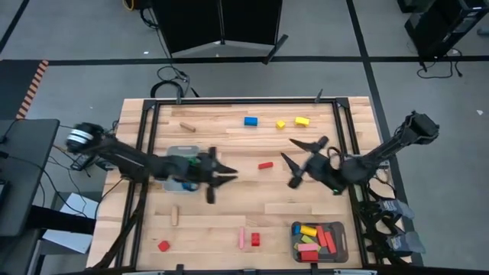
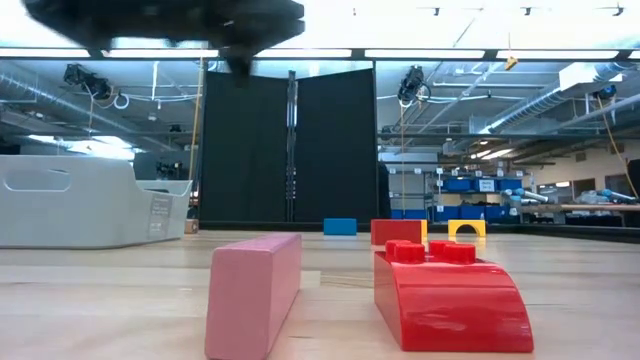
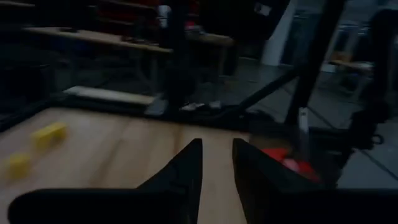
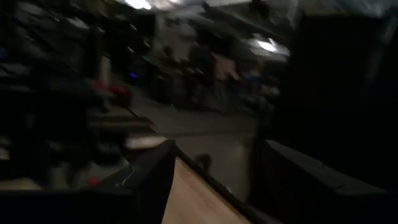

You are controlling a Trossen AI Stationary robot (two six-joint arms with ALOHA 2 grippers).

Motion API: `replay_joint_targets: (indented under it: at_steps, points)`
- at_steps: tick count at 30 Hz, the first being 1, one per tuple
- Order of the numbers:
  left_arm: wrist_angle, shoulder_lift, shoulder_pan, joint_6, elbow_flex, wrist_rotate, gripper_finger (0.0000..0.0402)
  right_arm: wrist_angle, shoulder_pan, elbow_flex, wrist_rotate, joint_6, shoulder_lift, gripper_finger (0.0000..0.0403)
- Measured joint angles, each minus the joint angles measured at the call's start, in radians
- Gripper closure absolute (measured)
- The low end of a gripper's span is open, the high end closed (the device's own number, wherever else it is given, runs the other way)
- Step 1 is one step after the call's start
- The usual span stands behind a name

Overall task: Sort blocks by size
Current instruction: Put the left yellow block into the grey bin

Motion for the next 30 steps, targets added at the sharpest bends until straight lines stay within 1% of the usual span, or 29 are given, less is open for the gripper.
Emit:
replay_joint_targets:
  at_steps: [3,5,7,10,12,15,19,23,25,30]
  points:
    - [0.004,-0.152,-0.022,-0.015,-0.114,-0.071,0.0306,-0.098,-0.096,0.000,-0.011,0.151,0.029,0.0155]
    - [-0.006,-0.243,-0.035,-0.021,-0.179,-0.114,0.0306,-0.180,-0.160,0.000,-0.052,0.268,0.044,0.0157]
    - [-0.010,-0.313,-0.043,-0.021,-0.238,-0.153,0.0306,-0.264,-0.229,0.001,-0.119,0.402,0.060,0.0159]
    - [-0.007,-0.407,-0.046,-0.029,-0.296,-0.185,0.0306,-0.458,-0.343,0.042,-0.235,0.598,0.089,0.0160]
    - [-0.014,-0.457,-0.046,-0.043,-0.326,-0.203,0.0306,-0.611,-0.426,0.100,-0.323,0.698,0.122,0.0160]
    - [-0.040,-0.501,-0.046,-0.051,-0.353,-0.218,0.0306,-0.877,-0.554,0.222,-0.461,0.792,0.189,0.0160]
    - [-0.116,-0.538,-0.046,-0.082,-0.356,-0.237,0.0306,-1.191,-0.719,0.401,-0.621,0.819,0.300,0.0160]
    - [-0.141,-0.569,-0.046,-0.103,-0.356,-0.246,0.0306,-1.367,-0.862,0.533,-0.806,0.755,0.419,0.0153]
    - [-0.140,-0.581,-0.046,-0.103,-0.356,-0.247,0.0306,-1.417,-0.915,0.579,-0.849,0.720,0.473,0.0147]
    - [-0.189,-0.618,-0.046,-0.106,-0.356,-0.247,0.0306,-1.553,-1.010,0.645,-0.902,0.699,0.571,0.0124]
